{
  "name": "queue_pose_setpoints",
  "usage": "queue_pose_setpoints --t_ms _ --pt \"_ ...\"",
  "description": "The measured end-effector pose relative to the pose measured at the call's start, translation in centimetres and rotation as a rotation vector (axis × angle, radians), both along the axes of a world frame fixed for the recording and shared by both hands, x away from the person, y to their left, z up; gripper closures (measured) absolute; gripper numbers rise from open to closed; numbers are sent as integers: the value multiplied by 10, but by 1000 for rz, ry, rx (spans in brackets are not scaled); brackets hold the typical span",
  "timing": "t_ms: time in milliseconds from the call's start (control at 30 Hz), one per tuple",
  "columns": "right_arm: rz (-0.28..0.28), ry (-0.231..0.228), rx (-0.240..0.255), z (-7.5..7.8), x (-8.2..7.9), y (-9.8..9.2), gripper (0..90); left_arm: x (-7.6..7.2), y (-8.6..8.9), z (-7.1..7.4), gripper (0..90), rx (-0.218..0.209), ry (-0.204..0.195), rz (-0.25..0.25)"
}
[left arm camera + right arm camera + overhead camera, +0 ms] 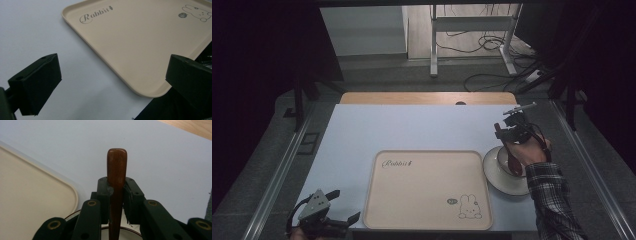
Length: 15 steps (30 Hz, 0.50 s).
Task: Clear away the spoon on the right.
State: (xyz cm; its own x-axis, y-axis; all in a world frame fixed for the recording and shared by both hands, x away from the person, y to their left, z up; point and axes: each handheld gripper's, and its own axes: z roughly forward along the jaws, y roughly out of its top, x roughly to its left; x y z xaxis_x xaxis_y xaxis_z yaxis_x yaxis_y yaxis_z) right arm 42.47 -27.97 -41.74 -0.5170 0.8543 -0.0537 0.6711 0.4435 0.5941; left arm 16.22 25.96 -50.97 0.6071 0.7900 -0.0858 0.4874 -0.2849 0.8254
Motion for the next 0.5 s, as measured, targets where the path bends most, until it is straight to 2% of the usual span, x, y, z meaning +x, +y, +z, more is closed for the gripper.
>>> queue_pose_setpoints --t_ms 500 --pt "50 13 -30 36 -2 11 770 0 0 0 0 3 1 -2"
